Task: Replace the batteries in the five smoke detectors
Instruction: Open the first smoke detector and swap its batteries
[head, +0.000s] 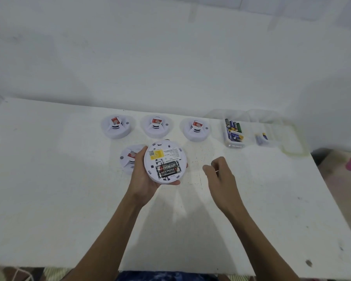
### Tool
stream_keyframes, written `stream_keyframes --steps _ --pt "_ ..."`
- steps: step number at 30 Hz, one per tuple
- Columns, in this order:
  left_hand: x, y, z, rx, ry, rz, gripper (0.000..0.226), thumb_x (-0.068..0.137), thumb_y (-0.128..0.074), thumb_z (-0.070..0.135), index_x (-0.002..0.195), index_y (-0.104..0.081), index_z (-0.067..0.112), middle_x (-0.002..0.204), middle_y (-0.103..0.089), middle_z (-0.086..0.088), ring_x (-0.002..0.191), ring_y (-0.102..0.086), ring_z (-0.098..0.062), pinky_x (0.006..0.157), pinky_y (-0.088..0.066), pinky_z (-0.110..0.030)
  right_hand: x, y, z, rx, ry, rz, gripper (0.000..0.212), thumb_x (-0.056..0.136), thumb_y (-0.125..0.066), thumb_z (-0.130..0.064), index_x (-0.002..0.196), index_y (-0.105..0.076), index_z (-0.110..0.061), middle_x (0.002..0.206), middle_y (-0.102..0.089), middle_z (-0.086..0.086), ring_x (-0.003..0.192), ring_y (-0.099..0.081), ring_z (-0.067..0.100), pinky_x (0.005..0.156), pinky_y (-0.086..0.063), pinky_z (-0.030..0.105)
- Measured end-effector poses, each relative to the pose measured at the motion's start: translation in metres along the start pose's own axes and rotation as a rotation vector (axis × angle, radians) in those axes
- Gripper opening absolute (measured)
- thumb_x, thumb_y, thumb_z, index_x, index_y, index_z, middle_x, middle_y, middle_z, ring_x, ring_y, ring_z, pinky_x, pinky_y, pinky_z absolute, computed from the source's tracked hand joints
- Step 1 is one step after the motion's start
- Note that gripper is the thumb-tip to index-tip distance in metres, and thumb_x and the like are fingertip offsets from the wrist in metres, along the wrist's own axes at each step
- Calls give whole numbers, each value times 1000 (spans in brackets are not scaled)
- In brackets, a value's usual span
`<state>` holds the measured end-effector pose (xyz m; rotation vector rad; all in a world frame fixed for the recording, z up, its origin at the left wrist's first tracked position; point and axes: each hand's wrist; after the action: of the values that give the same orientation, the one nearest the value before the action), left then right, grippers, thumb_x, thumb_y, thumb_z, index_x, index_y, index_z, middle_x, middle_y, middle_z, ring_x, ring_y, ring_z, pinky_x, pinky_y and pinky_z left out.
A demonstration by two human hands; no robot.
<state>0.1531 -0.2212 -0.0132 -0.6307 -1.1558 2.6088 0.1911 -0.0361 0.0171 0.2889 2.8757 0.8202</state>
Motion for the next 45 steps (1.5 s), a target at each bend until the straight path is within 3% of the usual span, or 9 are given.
stream_keyframes --steps 5,10,14,20,23,27,32,38,45 --pt "-7 -15 4 73 -65 31 65 100 -16 38 84 -78 34 95 -76 -1 85 -73 -23 63 -58 -46 -10 8 -33 77 178 -12 22 83 -67 -18 86 -45 -19 74 -46 -10 60 -43 0 56 -39 8" --pt "-9 -19 1 173 -192 68 65 102 -18 24 80 -77 39 86 -76 6 80 -72 -12 59 -58 -29 -20 -4 -51 -161 428 62 45 76 -75 -41 112 -53 -25 106 -58 -12 90 -46 1 69 -37 -1" --pt "-11 -20 0 192 -247 69 50 91 -29 31 81 -76 43 87 -75 9 82 -71 -8 63 -57 -23 -19 -24 -49 -362 614 150 52 78 -59 -56 118 -57 -22 117 -64 4 101 -53 20 76 -52 26" --pt "-11 -18 -3 248 -324 113 27 92 -38 39 107 -58 27 79 -74 13 76 -71 -4 59 -54 -17 -17 -42 -44 -515 659 214 47 77 -63 -53 111 -66 -21 118 -62 13 99 -61 29 73 -57 36" --pt "-9 -13 -4 263 -303 126 38 89 -41 47 117 -48 22 84 -75 13 80 -71 -5 60 -55 -19 -15 -46 -41 -516 694 246 49 74 -68 -50 111 -67 -19 115 -64 13 98 -62 29 73 -58 37" --pt "-7 -12 -6 314 -261 152 38 104 -13 20 103 -51 25 77 -74 18 73 -70 -1 55 -54 -16 -14 -49 -38 -495 719 264 45 78 -63 -49 113 -63 -20 116 -64 12 98 -62 28 75 -57 36" --pt "-8 -14 -6 281 -225 177 39 103 -14 26 103 -53 24 87 -70 10 74 -71 -4 55 -54 -19 -11 -50 -36 -498 731 253 46 82 -49 -54 117 -52 -25 114 -66 12 96 -65 28 75 -56 35" --pt "-7 -12 -4 252 -217 146 38 103 -14 24 107 -51 25 95 -70 6 77 -71 -5 57 -55 -20 -11 -49 -37 -423 667 231 48 82 -50 -54 112 -68 -21 120 -60 9 102 -59 26 78 -56 34" --pt "-5 -10 -6 280 -228 97 42 103 -12 31 114 -52 25 94 -73 11 86 -71 -9 69 -59 -27 -14 -51 -39 -420 654 237 44 74 -67 -46 107 -71 -18 112 -63 13 95 -63 28 75 -57 34"
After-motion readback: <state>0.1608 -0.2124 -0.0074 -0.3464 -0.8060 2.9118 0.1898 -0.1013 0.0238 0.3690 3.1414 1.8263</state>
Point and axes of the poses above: each hand's wrist, its own x-axis towards the middle knuckle, its own y-axis out of the back of the hand, z = x × y
